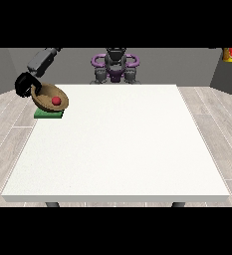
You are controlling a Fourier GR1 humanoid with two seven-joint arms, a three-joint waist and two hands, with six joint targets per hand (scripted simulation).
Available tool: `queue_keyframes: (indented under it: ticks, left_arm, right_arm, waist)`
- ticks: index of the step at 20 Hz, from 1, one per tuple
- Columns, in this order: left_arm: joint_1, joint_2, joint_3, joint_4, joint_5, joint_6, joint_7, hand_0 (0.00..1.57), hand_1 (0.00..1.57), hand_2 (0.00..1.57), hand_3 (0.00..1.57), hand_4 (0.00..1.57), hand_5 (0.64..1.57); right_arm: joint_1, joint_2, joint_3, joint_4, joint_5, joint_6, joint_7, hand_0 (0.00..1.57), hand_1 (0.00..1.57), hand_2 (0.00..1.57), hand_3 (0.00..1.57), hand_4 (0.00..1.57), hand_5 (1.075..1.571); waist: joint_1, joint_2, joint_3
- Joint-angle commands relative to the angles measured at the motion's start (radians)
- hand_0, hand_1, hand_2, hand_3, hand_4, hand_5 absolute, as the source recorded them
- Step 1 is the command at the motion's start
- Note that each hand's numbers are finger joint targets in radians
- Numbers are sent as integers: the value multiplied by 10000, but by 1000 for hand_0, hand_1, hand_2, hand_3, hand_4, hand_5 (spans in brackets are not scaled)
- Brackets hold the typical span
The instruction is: Pick the cup and pour the ball into the bowl, then pick the bowl and place it on the pad
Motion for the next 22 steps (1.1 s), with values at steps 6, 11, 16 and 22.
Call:
queue_keyframes:
  ticks: [6, 11, 16, 22]
  left_arm:
    - [-54, 388, 55, 212, 408, -181, 298, 0, 0, 0, 0, 1195, 1560]
    - [496, 411, 243, -24, 334, -348, -547, 0, 0, 0, 0, 1190, 1562]
    - [-358, 1204, 334, 1108, 528, -589, -306, 0, 0, 0, 0, 1191, 1565]
    - [24, 744, 88, 464, 300, -342, -866, 0, 0, 0, 0, 1194, 1569]
  right_arm:
    - [-186, -352, -53, 640, 378, -1048, -213, 1555, 1555, 1512, 932, 0, 1554]
    - [-382, -638, -772, 1263, -263, -776, -659, 1451, 1451, 1393, 799, 0, 1536]
    - [-1067, 570, -253, 684, -87, -1601, -940, 1434, 1434, 1376, 670, 0, 1534]
    - [-1384, -565, 231, 1172, 500, -1044, -324, 194, 194, 412, 787, 0, 1454]
  waist:
    - [20, -39, 45]
    - [387, 508, 50]
    - [73, 882, 46]
    - [575, 987, 46]
